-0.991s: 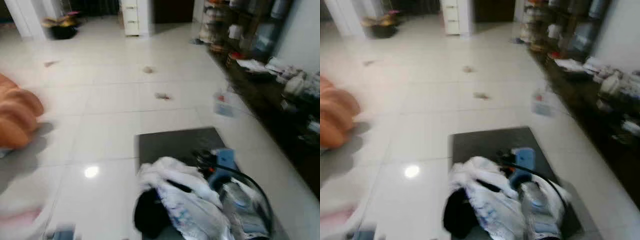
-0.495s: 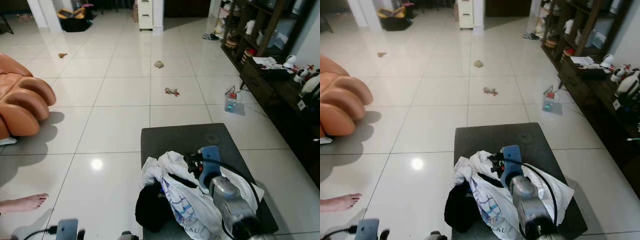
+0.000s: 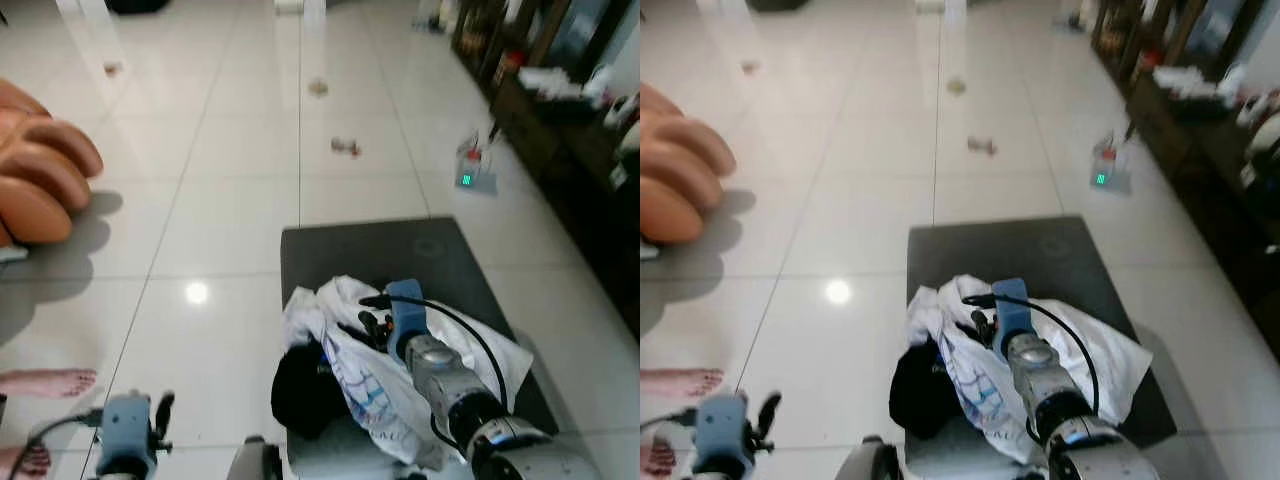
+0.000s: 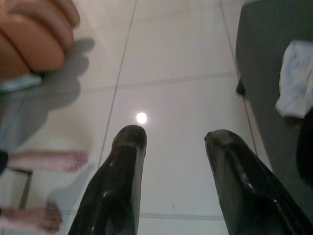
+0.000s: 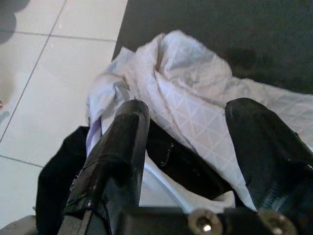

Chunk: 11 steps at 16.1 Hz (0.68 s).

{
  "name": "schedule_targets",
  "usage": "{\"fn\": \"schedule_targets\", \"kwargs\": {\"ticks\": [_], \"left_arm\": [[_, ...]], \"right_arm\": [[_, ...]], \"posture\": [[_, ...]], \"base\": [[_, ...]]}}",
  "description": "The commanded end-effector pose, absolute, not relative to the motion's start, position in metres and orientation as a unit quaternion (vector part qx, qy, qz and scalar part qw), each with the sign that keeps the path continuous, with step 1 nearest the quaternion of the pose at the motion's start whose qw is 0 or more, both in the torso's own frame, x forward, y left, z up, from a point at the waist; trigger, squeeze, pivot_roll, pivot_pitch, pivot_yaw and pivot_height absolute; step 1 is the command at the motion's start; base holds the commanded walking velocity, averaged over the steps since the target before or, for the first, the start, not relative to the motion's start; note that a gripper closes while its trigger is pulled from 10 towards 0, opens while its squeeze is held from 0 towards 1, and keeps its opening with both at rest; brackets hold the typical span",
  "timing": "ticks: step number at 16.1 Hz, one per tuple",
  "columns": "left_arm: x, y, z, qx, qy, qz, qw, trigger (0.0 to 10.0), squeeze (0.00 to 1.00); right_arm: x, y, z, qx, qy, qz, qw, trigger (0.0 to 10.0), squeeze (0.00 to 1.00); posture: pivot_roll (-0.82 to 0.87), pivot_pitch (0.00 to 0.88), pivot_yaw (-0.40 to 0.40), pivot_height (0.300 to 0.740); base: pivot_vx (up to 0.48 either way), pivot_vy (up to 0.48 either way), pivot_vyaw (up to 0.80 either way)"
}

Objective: Hang hanger

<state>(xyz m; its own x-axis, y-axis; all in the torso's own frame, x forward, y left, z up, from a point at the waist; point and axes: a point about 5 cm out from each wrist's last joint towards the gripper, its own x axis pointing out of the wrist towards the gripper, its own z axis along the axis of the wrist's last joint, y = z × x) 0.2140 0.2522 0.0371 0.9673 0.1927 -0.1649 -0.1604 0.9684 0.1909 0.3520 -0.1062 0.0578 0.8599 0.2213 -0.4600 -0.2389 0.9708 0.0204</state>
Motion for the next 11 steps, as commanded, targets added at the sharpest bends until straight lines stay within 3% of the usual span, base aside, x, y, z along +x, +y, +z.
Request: {"fn": "schedule_targets", "kwargs": {"ticks": [1, 8, 9, 11], "left_arm": [[0.206, 0.251, 0.042, 0.077, 0.098, 0.088, 0.988, 10.0, 0.0], [0.167, 0.236, 0.101, 0.081, 0.093, 0.075, 0.99, 10.0, 0.0], [0.163, 0.232, 0.107, 0.08, 0.096, 0.073, 0.989, 10.0, 0.0], [0.159, 0.225, 0.115, 0.076, 0.099, 0.07, 0.99, 10.0, 0.0]], "right_arm": [[0.353, -0.106, 0.058, -0.02, 0.239, 0.115, 0.964, 10.0, 1.0], [0.365, -0.105, 0.077, -0.004, 0.201, 0.08, 0.976, 10.0, 1.0], [0.367, -0.106, 0.079, -0.015, 0.199, 0.075, 0.977, 10.0, 0.0], [0.37, -0.107, 0.084, -0.023, 0.191, 0.07, 0.979, 10.0, 0.0]], "posture": [[0.22, 0.329, 0.01, 0.656], [0.3, 0.433, 0.035, 0.656], [0.31, 0.449, 0.037, 0.656], [0.33, 0.461, 0.039, 0.656]], "base": [[0.0, 0.0, 0.0], [0.0, 0.0, 0.0], [0.0, 0.0, 0.0], [0.0, 0.0, 0.0]]}}
